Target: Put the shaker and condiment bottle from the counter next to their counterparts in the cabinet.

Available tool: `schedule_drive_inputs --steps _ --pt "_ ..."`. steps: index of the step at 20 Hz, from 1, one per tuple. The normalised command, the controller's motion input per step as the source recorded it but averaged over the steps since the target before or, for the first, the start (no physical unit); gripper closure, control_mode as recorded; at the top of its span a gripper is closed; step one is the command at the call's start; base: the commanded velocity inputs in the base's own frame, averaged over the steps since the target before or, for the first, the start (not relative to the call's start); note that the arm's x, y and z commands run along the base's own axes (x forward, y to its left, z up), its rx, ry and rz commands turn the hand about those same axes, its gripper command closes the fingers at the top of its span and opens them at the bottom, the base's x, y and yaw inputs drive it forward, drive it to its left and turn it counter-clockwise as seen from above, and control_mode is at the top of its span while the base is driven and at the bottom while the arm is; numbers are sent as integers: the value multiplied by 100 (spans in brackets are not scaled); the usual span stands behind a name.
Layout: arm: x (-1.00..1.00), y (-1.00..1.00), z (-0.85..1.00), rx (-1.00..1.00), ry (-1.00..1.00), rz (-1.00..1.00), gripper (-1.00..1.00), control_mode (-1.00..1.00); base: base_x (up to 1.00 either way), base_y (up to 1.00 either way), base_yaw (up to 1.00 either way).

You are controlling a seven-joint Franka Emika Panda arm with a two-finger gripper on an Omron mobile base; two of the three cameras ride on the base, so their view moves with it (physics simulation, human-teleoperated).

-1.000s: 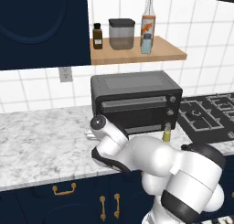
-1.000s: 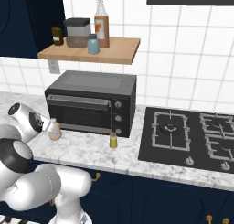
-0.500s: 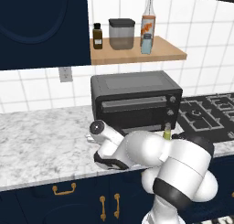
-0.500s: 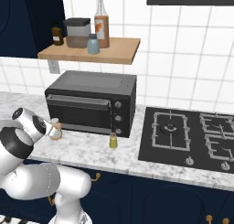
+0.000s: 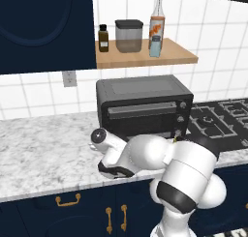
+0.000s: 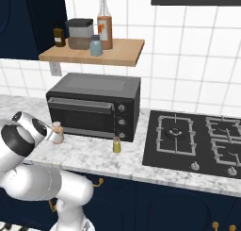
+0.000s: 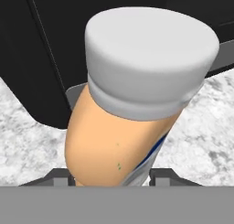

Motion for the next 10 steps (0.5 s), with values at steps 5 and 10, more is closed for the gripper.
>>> schedule_drive_inputs --steps 5,10 --pt "-21 0 26 0 -6 0 100 -100 0 0 0" --pt "-59 0 24 0 -6 -1 100 -100 0 0 0"
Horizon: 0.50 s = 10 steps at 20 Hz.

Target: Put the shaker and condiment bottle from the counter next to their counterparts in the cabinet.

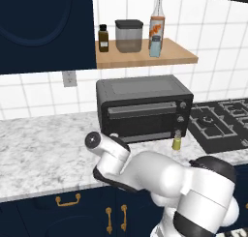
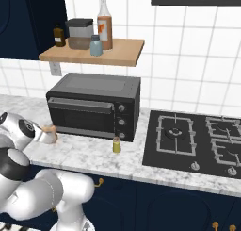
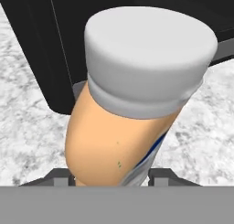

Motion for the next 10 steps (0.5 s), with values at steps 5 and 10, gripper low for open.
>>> schedule_drive_inputs --steps 5,10 --pt "-54 0 24 0 1 -2 100 -100 0 0 0" --pt "-43 0 31 0 14 0 100 -100 0 0 0"
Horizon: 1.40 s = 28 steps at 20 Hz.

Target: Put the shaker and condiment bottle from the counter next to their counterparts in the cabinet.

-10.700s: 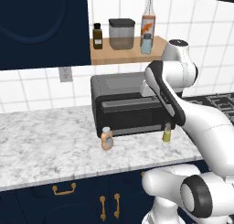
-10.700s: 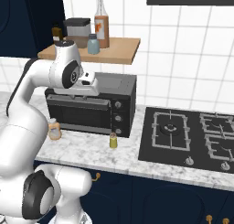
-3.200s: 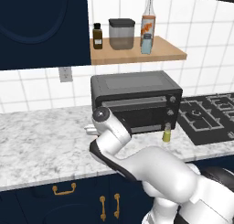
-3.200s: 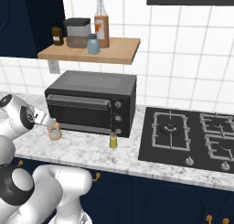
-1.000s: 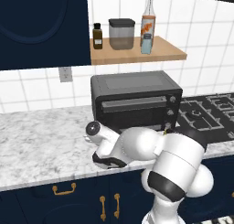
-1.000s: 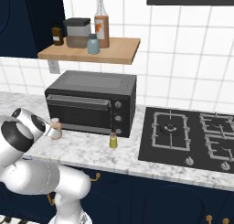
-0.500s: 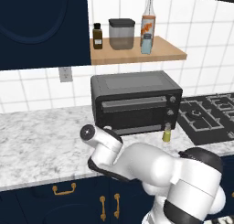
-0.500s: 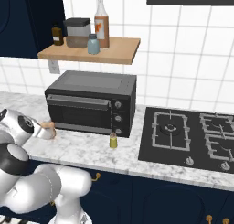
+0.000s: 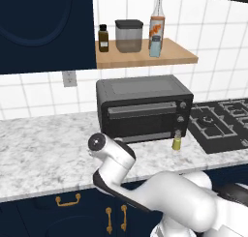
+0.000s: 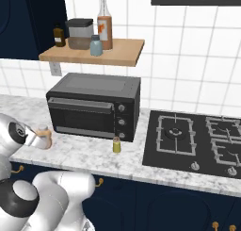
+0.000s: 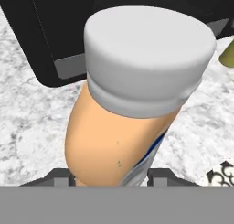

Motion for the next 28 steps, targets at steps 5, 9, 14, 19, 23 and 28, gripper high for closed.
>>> schedule_drive_inputs --steps 5,9,14,19,23,28 --pt "-34 0 40 0 16 0 100 -100 0 0 0" --pt "-37 -6 53 -1 9 0 100 -100 0 0 0" --pt "-37 -20 54 -4 1 0 100 -100 0 0 0" --pt "-28 -39 53 -3 0 0 100 -100 0 0 0" --pt "-27 -50 55 -2 -1 0 100 -100 0 0 0" --pt "-6 -57 69 0 -4 1 100 -100 0 0 0"
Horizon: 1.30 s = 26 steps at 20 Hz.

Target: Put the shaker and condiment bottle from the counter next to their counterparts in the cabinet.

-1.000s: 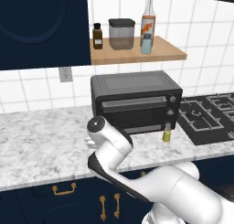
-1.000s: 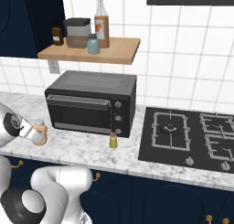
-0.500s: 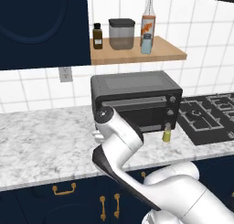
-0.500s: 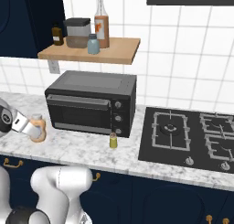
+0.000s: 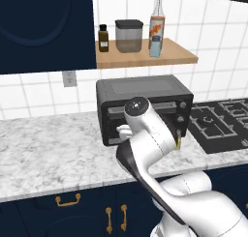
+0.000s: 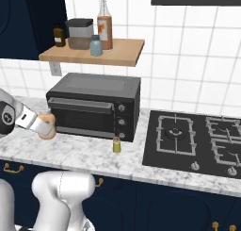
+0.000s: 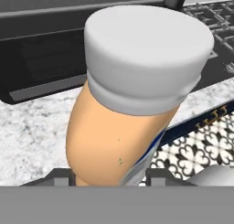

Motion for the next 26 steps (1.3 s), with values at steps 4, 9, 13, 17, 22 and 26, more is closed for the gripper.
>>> schedule_drive_inputs --steps 4,9,13,17,22,26 --pt "0 -72 64 0 -6 4 100 -100 0 0 0" --pt "0 -72 63 0 -5 6 100 -100 0 0 0" --pt "0 -67 59 -2 -6 8 100 -100 0 0 0" --pt "0 -56 60 -7 -14 12 100 -100 0 0 0" --pt "3 -45 49 -3 -6 14 100 -100 0 0 0" --pt "22 -32 43 -1 0 14 100 -100 0 0 0"
